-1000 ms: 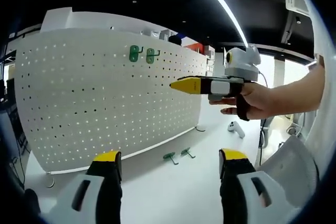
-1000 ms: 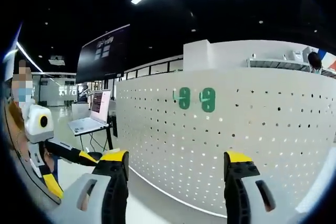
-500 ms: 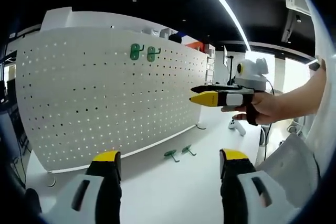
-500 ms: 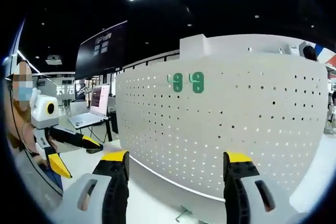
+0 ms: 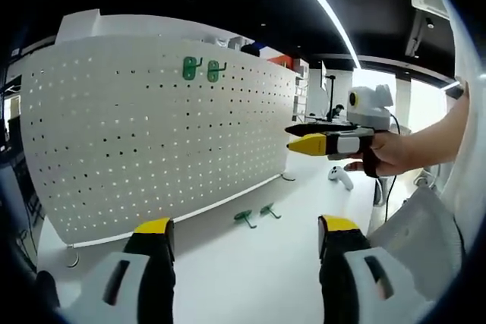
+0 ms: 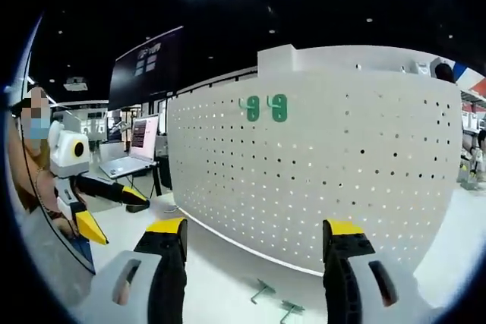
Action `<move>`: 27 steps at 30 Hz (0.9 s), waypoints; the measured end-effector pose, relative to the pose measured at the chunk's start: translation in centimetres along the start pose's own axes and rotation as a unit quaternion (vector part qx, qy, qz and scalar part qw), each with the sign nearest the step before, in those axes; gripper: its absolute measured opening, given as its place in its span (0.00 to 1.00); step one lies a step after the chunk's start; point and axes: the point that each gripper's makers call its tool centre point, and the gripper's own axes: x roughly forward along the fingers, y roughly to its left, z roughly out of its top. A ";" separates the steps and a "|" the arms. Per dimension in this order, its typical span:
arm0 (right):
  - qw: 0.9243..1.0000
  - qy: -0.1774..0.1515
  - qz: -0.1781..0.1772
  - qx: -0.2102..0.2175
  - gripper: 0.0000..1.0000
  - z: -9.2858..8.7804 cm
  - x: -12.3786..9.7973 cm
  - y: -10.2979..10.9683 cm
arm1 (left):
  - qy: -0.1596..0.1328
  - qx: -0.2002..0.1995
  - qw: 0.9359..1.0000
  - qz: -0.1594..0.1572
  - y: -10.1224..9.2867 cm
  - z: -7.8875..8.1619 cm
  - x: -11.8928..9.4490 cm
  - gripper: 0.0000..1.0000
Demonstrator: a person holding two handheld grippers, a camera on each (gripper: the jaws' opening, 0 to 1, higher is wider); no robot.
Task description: Insert the hook assembly into the mounting plate slot until the hook locks in place.
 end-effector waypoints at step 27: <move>0.999 0.049 -0.017 0.017 0.70 -4.2 -4.6 -0.4 | 0.012 -0.011 1.000 0.011 0.7 -1.6 -1.0 0.80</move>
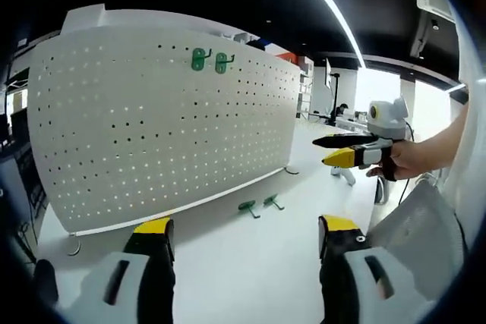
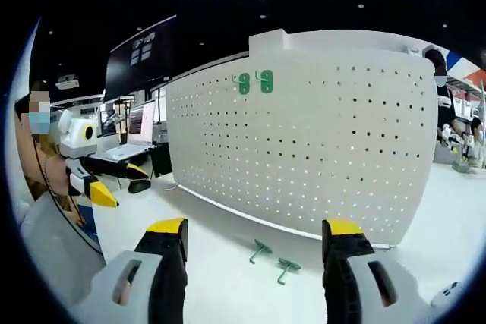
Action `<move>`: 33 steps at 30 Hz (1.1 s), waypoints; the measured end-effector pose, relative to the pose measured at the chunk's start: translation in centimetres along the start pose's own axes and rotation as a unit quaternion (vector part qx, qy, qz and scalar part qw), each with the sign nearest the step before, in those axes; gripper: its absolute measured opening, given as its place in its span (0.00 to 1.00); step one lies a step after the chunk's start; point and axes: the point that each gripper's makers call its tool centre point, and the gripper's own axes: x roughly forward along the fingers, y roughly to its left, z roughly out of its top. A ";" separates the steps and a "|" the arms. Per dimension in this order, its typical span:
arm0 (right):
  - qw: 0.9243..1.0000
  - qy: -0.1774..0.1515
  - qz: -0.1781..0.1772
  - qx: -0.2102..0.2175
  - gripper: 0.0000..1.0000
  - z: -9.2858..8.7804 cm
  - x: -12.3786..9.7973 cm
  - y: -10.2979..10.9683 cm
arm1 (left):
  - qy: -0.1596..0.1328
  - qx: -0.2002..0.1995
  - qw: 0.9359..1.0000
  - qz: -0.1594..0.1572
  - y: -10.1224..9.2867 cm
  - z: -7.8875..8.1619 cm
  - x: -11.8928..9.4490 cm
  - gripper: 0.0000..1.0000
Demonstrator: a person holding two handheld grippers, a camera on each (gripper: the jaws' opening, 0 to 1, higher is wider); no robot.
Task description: Insert the hook assembly into the mounting plate slot until the hook locks in place.
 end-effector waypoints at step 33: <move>0.999 0.041 -0.003 0.018 0.71 -3.1 -2.6 0.3 | 0.021 -0.006 1.000 0.002 0.2 -2.3 -0.9 0.79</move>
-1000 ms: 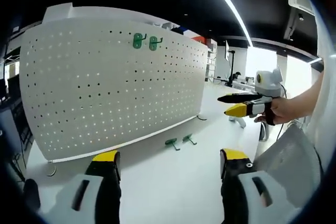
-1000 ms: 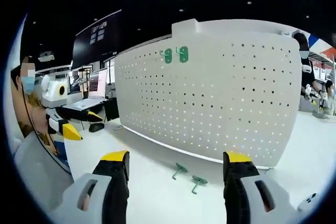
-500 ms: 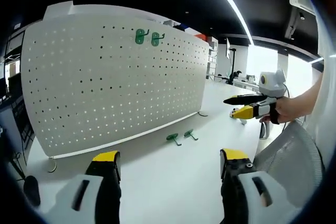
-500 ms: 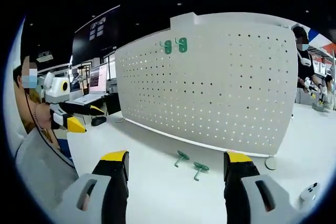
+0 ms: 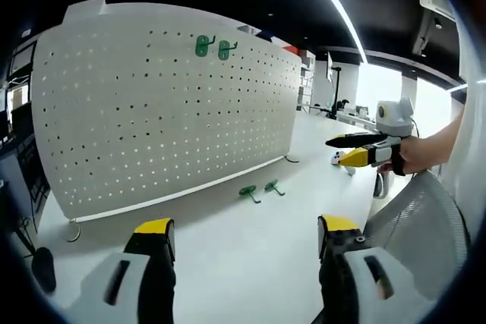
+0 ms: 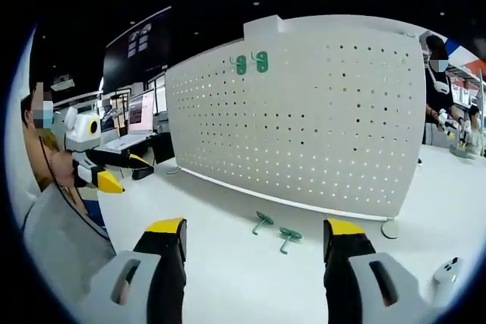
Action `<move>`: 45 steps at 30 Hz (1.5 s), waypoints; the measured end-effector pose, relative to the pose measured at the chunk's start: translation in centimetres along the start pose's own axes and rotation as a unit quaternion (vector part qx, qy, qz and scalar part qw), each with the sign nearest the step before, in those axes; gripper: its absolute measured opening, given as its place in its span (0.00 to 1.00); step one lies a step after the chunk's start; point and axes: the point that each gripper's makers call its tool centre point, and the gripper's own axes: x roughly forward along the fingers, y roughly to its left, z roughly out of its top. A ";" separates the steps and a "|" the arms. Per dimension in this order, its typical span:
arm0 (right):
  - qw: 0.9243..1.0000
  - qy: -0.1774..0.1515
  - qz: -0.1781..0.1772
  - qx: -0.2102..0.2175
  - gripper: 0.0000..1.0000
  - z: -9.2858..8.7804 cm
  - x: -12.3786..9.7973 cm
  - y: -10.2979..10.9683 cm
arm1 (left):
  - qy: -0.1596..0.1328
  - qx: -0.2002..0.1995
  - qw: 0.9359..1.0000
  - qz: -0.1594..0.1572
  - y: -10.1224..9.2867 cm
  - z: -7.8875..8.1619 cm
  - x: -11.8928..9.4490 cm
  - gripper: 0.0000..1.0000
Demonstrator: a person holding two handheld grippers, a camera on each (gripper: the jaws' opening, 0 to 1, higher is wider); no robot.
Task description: Insert the hook assembly into the mounting plate slot until the hook locks in place.
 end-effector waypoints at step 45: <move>0.999 0.034 0.007 0.013 0.72 -1.5 -0.2 0.4 | 0.011 0.061 0.997 -0.034 -0.5 2.1 2.8 0.79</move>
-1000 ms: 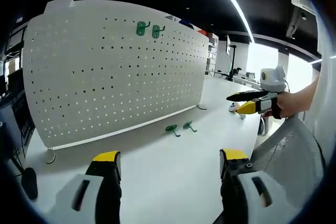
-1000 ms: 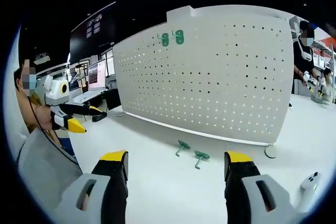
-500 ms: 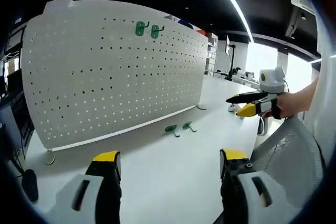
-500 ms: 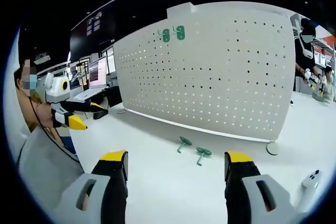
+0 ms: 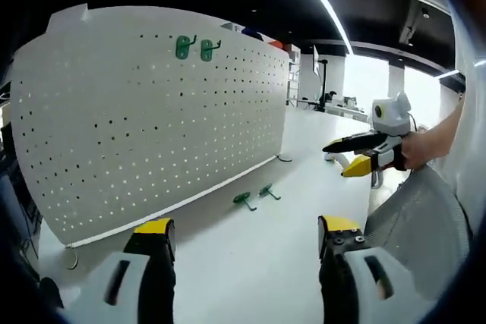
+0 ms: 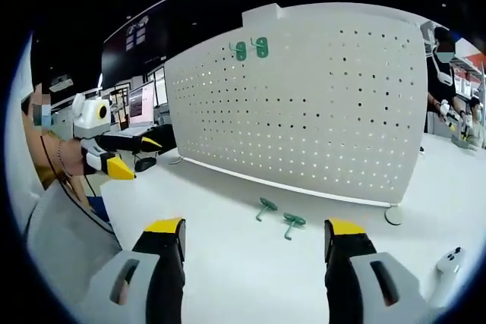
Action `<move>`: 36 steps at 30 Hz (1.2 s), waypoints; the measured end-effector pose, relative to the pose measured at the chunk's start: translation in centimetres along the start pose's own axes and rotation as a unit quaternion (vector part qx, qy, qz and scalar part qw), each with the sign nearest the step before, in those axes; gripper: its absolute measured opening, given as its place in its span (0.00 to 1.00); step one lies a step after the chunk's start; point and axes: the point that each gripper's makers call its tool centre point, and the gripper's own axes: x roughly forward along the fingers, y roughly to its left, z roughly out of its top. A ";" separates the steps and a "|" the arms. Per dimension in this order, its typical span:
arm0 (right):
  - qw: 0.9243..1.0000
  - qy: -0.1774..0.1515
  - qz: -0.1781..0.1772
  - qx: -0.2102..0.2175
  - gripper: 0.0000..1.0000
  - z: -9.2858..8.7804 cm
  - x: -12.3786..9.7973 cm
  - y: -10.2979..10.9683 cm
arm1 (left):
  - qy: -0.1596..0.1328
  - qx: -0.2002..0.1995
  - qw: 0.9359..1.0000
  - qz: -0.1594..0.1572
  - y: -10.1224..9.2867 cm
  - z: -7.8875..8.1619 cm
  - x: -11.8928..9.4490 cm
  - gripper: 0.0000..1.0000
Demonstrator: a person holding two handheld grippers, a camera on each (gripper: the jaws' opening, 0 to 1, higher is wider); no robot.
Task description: Insert the hook assembly into the mounting plate slot until the hook locks in place.
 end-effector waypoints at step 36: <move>1.000 0.007 0.007 0.001 0.71 -0.3 0.1 0.4 | 0.076 0.118 0.982 -0.124 -1.6 0.8 5.9 0.81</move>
